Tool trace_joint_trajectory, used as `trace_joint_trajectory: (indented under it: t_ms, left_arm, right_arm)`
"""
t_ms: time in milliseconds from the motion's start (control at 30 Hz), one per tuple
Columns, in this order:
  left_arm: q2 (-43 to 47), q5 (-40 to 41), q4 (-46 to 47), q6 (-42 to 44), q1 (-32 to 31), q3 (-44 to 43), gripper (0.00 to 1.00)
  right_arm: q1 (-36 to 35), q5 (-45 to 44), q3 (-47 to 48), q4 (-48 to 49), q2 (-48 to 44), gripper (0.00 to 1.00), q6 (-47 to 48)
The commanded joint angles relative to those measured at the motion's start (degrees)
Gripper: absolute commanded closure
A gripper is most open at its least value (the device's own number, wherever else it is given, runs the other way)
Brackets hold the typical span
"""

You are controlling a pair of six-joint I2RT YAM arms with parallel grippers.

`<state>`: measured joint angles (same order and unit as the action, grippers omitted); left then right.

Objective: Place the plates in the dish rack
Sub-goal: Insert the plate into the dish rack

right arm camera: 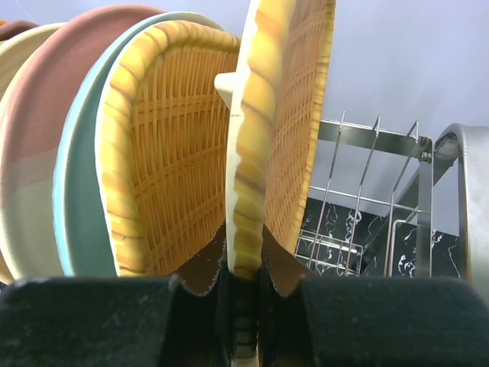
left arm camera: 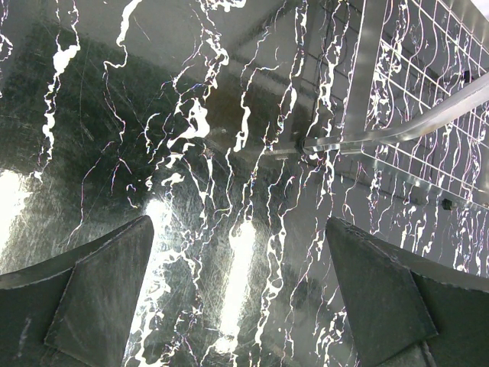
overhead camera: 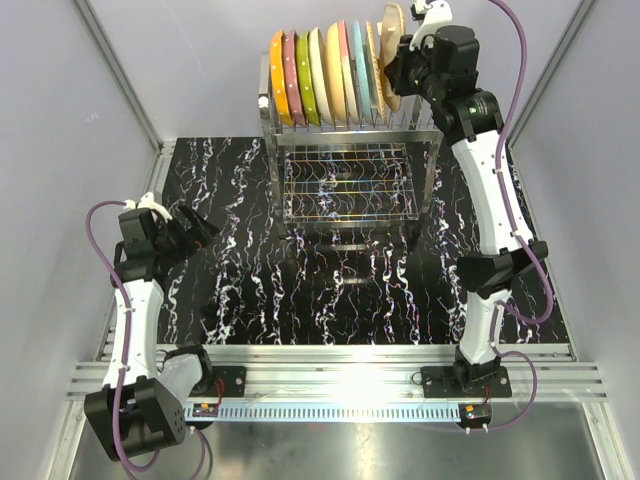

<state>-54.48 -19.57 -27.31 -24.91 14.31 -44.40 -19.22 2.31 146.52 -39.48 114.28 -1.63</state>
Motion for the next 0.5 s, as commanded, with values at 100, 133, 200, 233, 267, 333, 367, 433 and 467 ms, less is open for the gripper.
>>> trace_joint_trajectory:
  t_ms: [100,133,200,233,267,333,367,433,467]
  left_arm:
    - [0.51,-1.78,2.35,0.12,-0.15,0.02,0.01]
    - [0.51,-1.7,2.35,0.21,-0.15,0.02,0.01]
    - [0.43,-1.96,2.35,0.12,-0.07,0.11,0.01]
    - [0.43,-1.96,2.35,0.12,-0.15,0.11,0.01]
    - [0.43,-2.05,2.35,0.12,-0.15,0.02,0.01]
    - [0.51,-2.14,2.35,0.12,-0.15,0.11,0.01]
    - [0.51,-1.96,2.35,0.12,-0.15,0.19,0.01]
    - [0.6,-2.05,2.35,0.12,-0.15,0.11,0.01]
    - [0.51,-1.96,2.35,0.12,-0.07,0.19,0.01]
  right_arm:
    - [-0.38,-0.99,-7.64,7.49,-4.85,0.98,0.49]
    - [-0.38,-0.99,-8.69,7.41,-5.03,0.91,0.66]
    - [-0.38,-0.9,-9.06,6.97,-5.29,0.92,0.75]
    - [-0.38,-0.81,-9.23,6.62,-5.38,0.92,0.75]
    - [-0.38,-0.81,-9.32,6.53,-5.38,0.9,0.84]
    - [-0.38,-1.16,-10.11,6.88,-5.56,0.89,1.01]
    - [-0.38,-1.08,-10.2,6.79,-5.65,0.9,1.1]
    - [-0.38,-1.25,-10.37,6.62,-5.82,0.9,1.19]
    - [-0.38,-1.25,-10.46,6.61,-6.08,0.9,1.36]
